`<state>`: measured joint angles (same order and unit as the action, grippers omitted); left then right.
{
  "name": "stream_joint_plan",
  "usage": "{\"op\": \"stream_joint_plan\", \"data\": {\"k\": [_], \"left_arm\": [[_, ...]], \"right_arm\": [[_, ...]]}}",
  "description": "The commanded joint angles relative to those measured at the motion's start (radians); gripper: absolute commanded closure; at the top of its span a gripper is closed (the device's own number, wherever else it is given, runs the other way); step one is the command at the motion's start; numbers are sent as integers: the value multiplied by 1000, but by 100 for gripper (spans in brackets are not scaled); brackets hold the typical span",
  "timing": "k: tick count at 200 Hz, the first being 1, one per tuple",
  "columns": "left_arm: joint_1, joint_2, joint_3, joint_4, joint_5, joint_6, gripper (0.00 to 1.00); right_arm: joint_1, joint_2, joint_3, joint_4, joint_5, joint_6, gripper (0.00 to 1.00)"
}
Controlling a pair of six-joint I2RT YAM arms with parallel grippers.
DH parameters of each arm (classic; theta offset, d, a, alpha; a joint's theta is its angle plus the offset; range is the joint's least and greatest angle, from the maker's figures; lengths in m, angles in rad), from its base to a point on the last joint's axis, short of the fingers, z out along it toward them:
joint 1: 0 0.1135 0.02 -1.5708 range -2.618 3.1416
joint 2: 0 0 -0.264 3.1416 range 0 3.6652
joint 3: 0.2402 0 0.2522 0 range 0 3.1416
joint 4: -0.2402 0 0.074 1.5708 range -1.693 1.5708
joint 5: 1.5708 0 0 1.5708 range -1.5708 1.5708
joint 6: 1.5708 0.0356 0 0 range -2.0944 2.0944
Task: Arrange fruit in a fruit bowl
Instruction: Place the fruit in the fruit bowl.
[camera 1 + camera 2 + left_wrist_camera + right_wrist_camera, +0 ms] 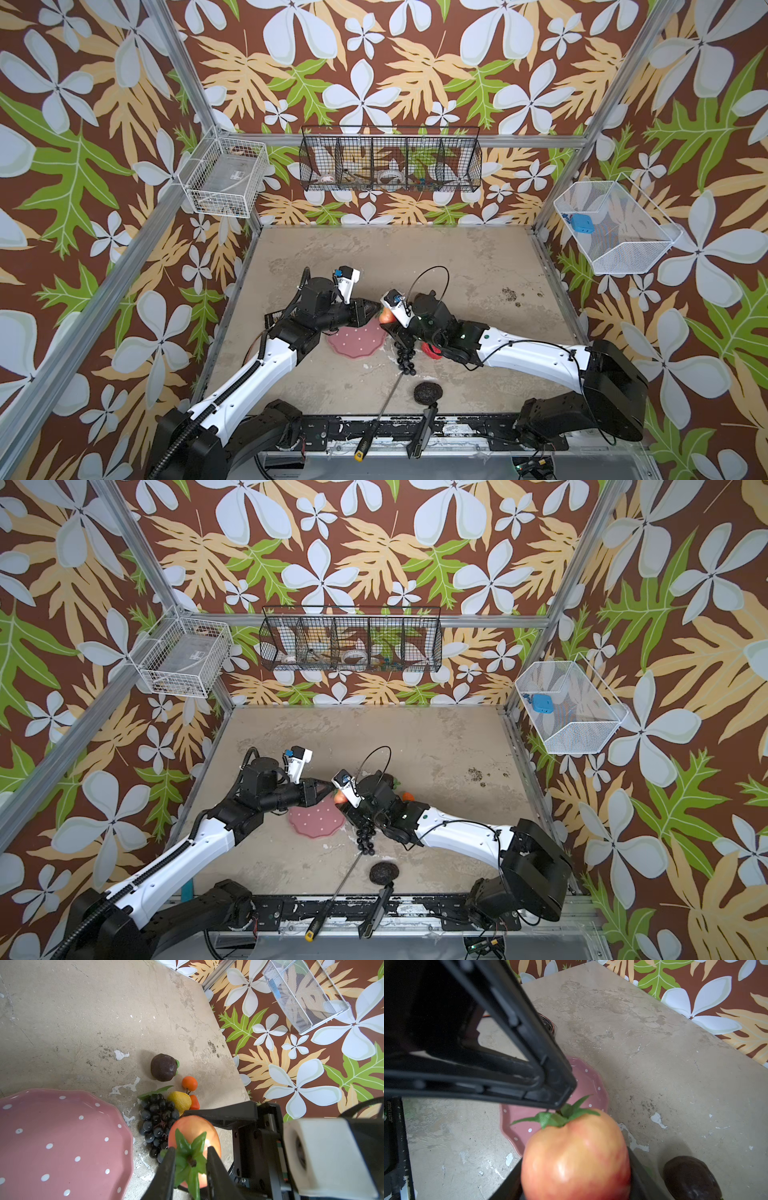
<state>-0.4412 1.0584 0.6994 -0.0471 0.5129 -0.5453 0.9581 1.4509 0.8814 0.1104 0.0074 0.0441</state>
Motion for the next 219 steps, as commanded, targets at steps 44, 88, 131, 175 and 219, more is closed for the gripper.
{"op": "stream_joint_plan", "data": {"k": [44, 88, 131, 175, 219], "left_arm": [[-1, 14, 2, 3, 6, 4, 82], [-1, 20, 2, -2, 4, 3, 87], [-1, 24, 2, -3, 10, 3, 94], [-1, 34, 5, -4, 12, 1, 100], [-1, 34, 6, -9, -13, 0, 100]], "right_arm": [[7, 13, 19, 11, 28, -9, 49], [9, 22, 22, 11, 36, -1, 49], [9, 26, 21, 14, 41, 7, 49], [9, 27, 21, 15, 47, 17, 49], [10, 27, 27, 7, 38, 27, 43]]}}
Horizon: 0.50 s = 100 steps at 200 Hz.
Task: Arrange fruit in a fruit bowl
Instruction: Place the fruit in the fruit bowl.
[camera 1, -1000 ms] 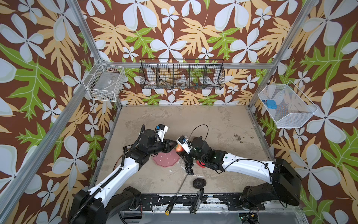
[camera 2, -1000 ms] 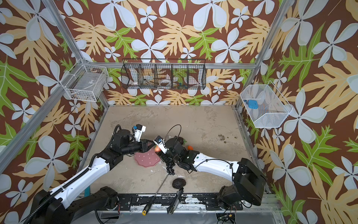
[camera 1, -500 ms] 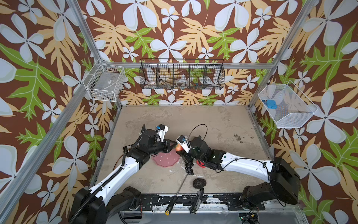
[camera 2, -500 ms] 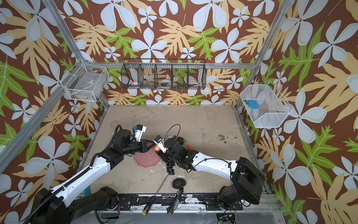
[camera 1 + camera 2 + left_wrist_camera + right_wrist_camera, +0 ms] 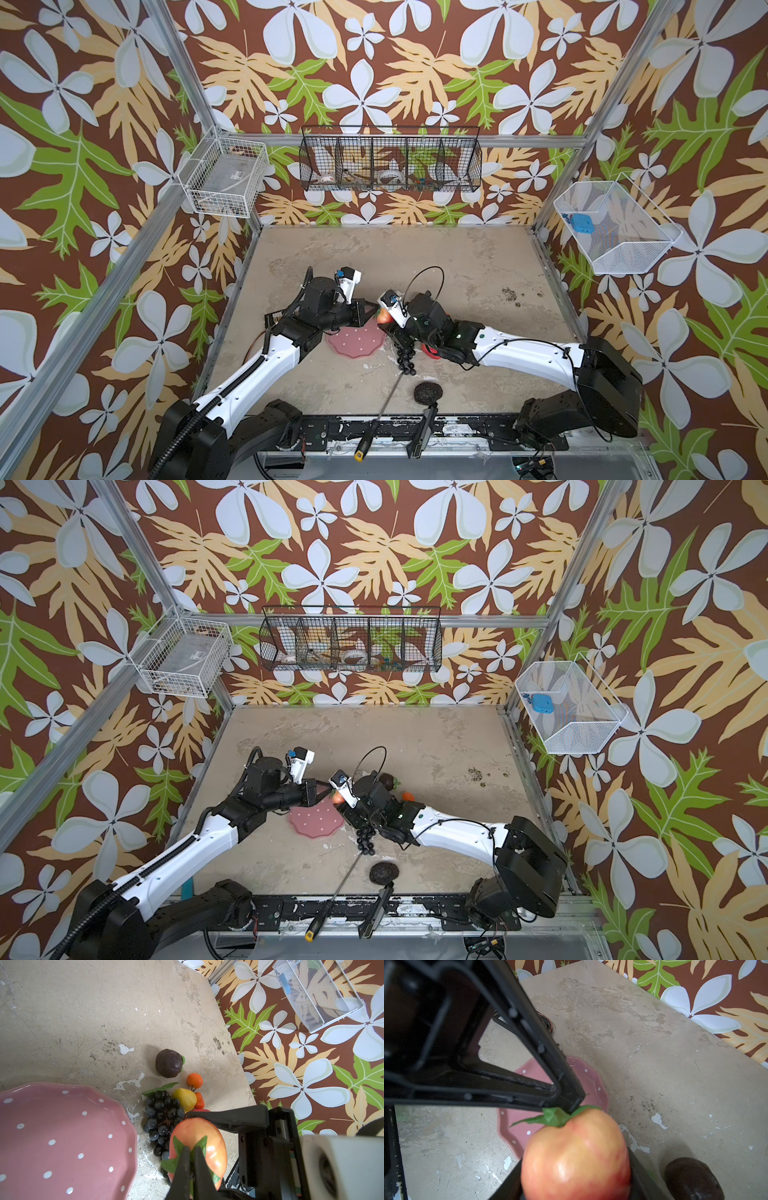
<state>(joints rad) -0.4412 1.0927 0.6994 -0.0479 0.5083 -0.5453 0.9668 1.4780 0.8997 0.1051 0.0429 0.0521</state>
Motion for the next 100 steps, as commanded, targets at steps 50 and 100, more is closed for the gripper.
{"op": "stream_joint_plan", "data": {"k": [50, 100], "left_arm": [[-1, 33, 51, -78, -148, 6, 100], [9, 152, 124, -112, -448, -37, 100]], "right_arm": [[0, -48, -3, -7, 4, 23, 13], [-16, -196, -91, -33, 159, 56, 4]]}}
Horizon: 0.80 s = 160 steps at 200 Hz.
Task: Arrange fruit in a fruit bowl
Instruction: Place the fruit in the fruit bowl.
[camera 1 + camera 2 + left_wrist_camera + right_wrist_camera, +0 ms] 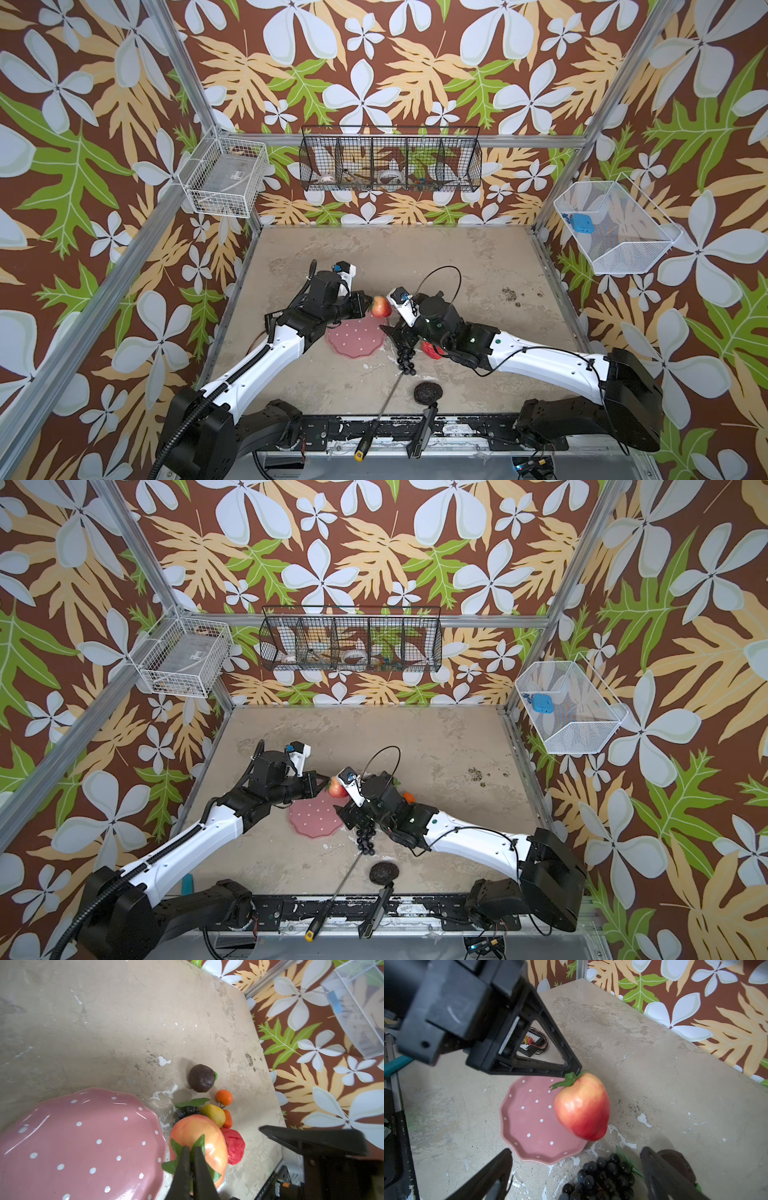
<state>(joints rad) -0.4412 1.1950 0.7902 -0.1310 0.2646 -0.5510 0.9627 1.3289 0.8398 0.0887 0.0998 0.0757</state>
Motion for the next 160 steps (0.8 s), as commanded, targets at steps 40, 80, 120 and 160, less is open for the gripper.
{"op": "stream_joint_plan", "data": {"k": [40, 80, 120, 160], "left_arm": [[87, 154, 40, 6, -327, -66, 100], [197, 148, -1, 33, -261, -92, 100], [205, 87, -42, -54, -266, -77, 100], [248, 54, -48, -117, -230, -49, 100]], "right_arm": [[-57, -125, -95, -26, 165, 74, 4], [-59, -136, -128, -26, 169, 95, 4], [-59, -132, -133, -29, 190, 99, 4], [-59, -147, -151, -9, 194, 105, 4]]}}
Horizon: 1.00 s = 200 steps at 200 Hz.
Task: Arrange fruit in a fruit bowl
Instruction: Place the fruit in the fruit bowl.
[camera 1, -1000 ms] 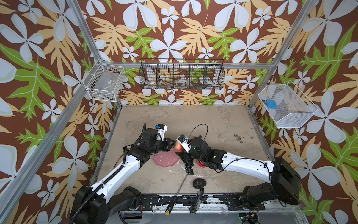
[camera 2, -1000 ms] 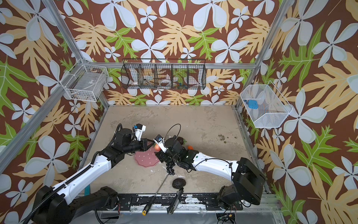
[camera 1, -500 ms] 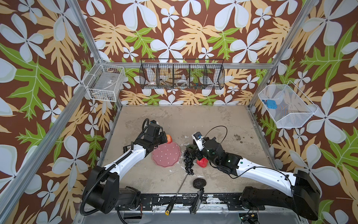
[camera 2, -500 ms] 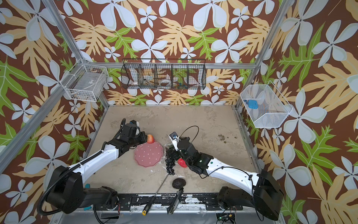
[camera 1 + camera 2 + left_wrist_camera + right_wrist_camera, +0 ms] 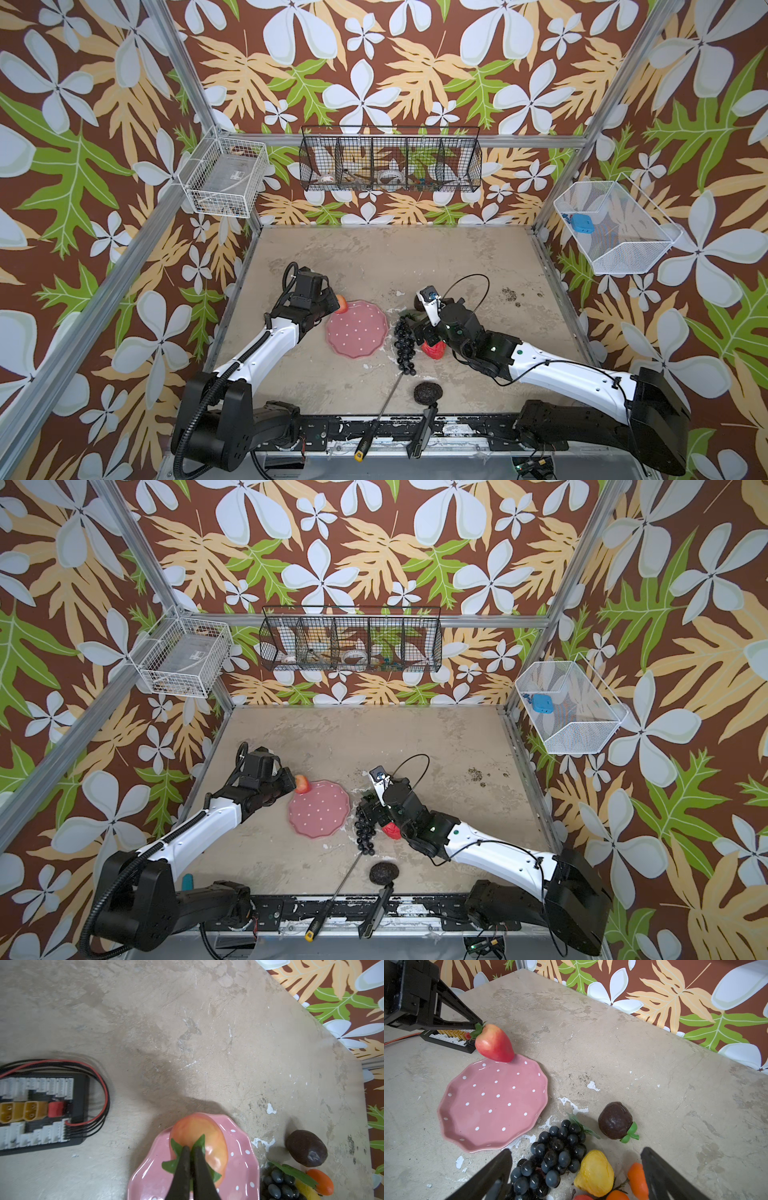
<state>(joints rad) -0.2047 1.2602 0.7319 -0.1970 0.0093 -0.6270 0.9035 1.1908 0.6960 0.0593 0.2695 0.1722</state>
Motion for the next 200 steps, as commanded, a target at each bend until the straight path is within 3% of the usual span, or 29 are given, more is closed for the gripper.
{"op": "stream_joint_plan", "data": {"k": [1, 84, 146, 200], "left_arm": [[11, -11, 11, -51, 28, 29, 100], [78, 8, 11, -143, 145, 132, 100], [150, 40, 33, -183, 146, 181, 96], [154, 76, 40, -195, 179, 212, 93]], "right_arm": [[0, -9, -8, 20, 25, 9, 4], [0, -25, -26, 24, 33, 21, 4], [0, -25, -31, 21, 49, 26, 4], [0, -11, -26, 20, 59, 27, 4]]}}
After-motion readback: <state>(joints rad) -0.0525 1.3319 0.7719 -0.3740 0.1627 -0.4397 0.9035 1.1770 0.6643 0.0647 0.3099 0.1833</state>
